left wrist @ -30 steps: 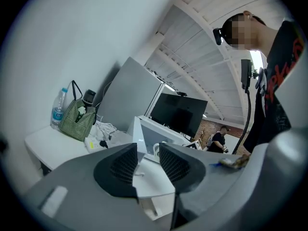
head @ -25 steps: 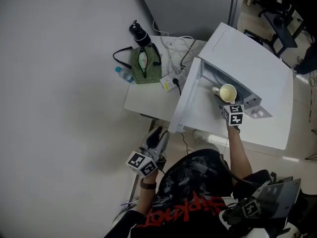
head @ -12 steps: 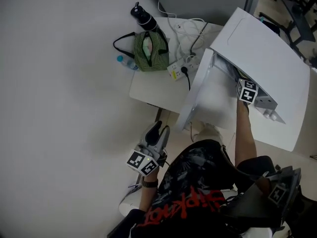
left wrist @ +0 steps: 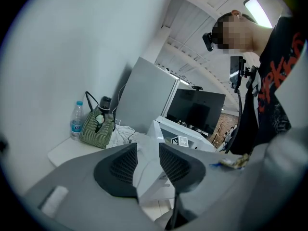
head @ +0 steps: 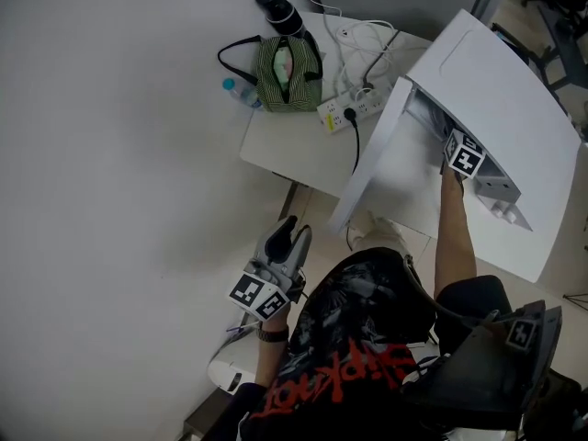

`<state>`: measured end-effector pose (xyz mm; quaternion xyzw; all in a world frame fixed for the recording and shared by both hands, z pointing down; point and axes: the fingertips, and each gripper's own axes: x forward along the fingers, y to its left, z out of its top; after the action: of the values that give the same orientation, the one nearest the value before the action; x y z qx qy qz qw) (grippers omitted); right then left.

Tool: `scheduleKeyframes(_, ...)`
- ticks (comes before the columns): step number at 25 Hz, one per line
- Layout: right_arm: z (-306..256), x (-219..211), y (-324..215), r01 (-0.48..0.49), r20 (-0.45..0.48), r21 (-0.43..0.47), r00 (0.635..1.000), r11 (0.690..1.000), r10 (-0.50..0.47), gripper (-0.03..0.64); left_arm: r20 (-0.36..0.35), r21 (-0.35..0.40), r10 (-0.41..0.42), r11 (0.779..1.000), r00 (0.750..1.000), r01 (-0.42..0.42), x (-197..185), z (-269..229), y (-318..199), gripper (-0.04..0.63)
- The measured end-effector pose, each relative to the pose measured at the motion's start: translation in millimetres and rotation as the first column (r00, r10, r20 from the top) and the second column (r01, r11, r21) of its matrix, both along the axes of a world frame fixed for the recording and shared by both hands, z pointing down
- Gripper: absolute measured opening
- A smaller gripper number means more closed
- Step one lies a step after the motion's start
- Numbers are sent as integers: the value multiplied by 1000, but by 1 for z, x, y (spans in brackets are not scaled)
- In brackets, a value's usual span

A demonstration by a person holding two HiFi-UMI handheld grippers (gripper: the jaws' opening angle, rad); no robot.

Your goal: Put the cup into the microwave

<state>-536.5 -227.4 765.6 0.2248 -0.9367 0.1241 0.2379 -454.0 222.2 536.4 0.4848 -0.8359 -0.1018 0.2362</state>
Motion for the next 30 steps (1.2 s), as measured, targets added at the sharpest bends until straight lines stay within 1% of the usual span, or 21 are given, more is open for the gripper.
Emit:
scheduleKeyframes(1, 0, 2, 5, 7, -8, -19, 1000, 1000, -7, 503, 2, 5, -4, 1000, 1000, 4, 2, -2, 2, 146)
scheduleKeyframes(3, -5, 13, 13, -5, 4, -47, 1000, 999, 5, 515, 12, 20, -12, 1000, 1000, 11, 5, -7, 7, 146)
scheduleKeyframes(5, -13, 29, 24, -28, 44, -69, 999, 997, 31, 515, 25, 40, -16, 999, 1000, 15, 10, -11, 11, 146)
scheduleKeyframes(7, -25, 46, 41, -19, 78, -91, 997, 996, 26, 503, 39, 61, -15, 998, 999, 13, 16, -15, 13, 146)
scheduleKeyframes(8, -32, 54, 53, 9, 83, -84, 997, 996, -2, 497, 42, 77, -10, 997, 999, 7, 21, -17, 12, 146)
scheduleKeyframes(9, -43, 64, 68, 62, 79, -49, 995, 997, -58, 492, 40, 100, -1, 995, 999, -3, 26, -19, 10, 146)
scheduleKeyframes(10, -58, 73, 90, 141, 69, 14, 988, 990, -141, 480, 30, 129, 12, 992, 999, -16, 32, -21, 8, 146)
scheduleKeyframes(11, -76, 80, 120, 235, 58, 89, 969, 968, -240, 452, 17, 162, 26, 986, 1000, -29, 39, -24, 7, 146)
scheduleKeyframes(13, -116, 96, 192, 403, 52, 208, 905, 891, -421, 405, 2, 225, 58, 973, 998, -57, 58, -29, 6, 144)
scheduleKeyframes(14, -135, 107, 223, 464, 49, 246, 871, 851, -489, 358, 0, 250, 81, 965, 997, -79, 70, -28, 1, 140)
scheduleKeyframes(15, -152, 124, 250, 518, 34, 275, 837, 810, -547, 324, -5, 272, 115, 956, 993, -109, 86, -23, -7, 138)
scheduleKeyframes(17, -177, 166, 292, 608, -24, 319, 772, 727, -635, 331, -27, 306, 199, 934, 980, -181, 120, -11, -28, 137)
scheduleKeyframes(18, -188, 187, 306, 628, -41, 339, 754, 700, -656, 331, -35, 319, 241, 922, 970, -217, 136, -7, -37, 137)
scheduleKeyframes(19, -200, 207, 314, 629, -43, 358, 749, 690, -661, 292, -35, 329, 279, 910, 960, -253, 150, -5, -43, 137)
scheduleKeyframes(20, -211, 227, 315, 617, -31, 367, 756, 696, -654, 147, -27, 333, 314, 898, 949, -287, 163, -5, -47, 137)
scheduleKeyframes(21, -221, 245, 309, 598, -9, 361, 769, 716, -639, 4, -14, 332, 341, 888, 940, -317, 173, -7, -51, 137)
scheduleKeyframes(24, -240, 295, 269, 516, 69, 307, 826, 800, -559, 0, 31, 330, 378, 870, 925, -367, 197, -18, -61, 137)
scheduleKeyframes(26, -249, 330, 245, 456, 121, 285, 855, 843, -504, 0, 57, 337, 388, 860, 920, -383, 215, -23, -68, 137)
scheduleKeyframes(28, -258, 366, 228, 420, 177, 270, 863, 867, -473, 0, 83, 327, 407, 851, 910, -411, 242, -31, -77, 137)
scheduleKeyframes(30, -263, 407, 210, 384, 220, 262, 869, 885, -443, 2, 107, 292, 446, 840, 889, -456, 277, -39, -93, 137)
